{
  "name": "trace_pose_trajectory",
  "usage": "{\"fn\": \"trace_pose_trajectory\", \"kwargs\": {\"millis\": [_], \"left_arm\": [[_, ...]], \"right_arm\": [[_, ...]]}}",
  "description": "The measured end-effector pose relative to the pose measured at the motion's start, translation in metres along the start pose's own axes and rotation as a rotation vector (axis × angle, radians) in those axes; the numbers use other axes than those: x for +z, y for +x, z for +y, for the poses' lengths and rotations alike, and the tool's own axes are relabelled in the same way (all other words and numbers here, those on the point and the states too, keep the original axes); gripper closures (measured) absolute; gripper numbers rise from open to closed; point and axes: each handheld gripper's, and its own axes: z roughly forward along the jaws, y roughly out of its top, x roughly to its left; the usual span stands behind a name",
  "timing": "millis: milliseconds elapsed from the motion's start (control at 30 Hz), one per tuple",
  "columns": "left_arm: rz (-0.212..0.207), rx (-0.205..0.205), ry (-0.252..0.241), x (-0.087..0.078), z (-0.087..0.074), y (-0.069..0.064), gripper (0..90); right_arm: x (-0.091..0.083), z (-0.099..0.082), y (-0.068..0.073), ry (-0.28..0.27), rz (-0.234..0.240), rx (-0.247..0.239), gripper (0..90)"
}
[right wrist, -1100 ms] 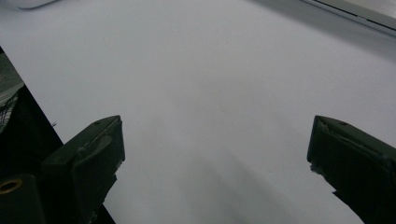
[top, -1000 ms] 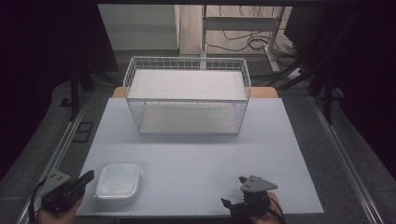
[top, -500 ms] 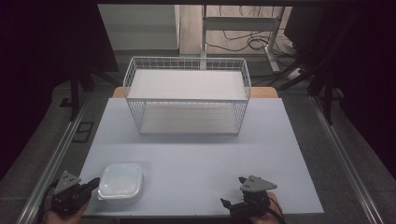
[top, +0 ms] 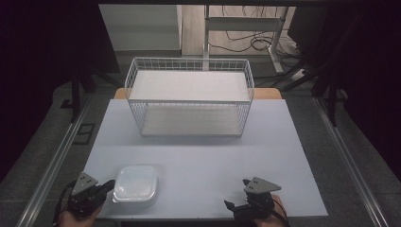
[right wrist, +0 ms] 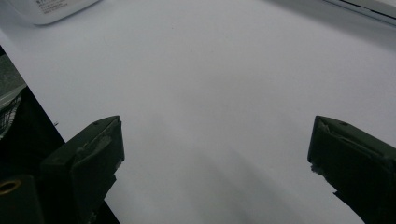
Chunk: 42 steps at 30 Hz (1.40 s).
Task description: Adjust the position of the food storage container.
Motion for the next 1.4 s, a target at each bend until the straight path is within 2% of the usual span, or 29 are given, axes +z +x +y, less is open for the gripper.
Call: {"fn": "trace_pose_trajectory", "kwargs": {"millis": [233,433,600,900,1000,1133,1400], "left_arm": [[-0.031,0.012,-0.002,0.006,0.003,-0.012,90.0],[-0.059,0.038,0.001,0.014,0.009,-0.027,90.0],[-0.078,0.075,0.008,0.020,0.015,-0.039,90.0],[-0.141,0.143,0.015,0.033,0.025,-0.068,90.0],[-0.155,0.150,0.015,0.035,0.027,-0.073,90.0],[-0.183,0.185,0.017,0.041,0.032,-0.087,90.0],[-0.227,0.214,0.008,0.050,0.037,-0.105,90.0]], "right_arm": [[0.000,0.000,-0.001,-0.001,-0.014,0.004,3.2],[0.001,0.000,-0.002,0.003,-0.025,0.014,1.7],[0.002,0.000,-0.002,0.009,-0.032,0.012,1.1],[0.003,0.000,-0.002,0.018,-0.036,0.007,1.0],[0.003,0.000,-0.002,0.020,-0.038,0.006,1.0],[0.002,0.000,-0.002,0.022,-0.040,0.006,1.1],[0.002,-0.001,-0.003,0.027,-0.039,0.000,1.0]]}}
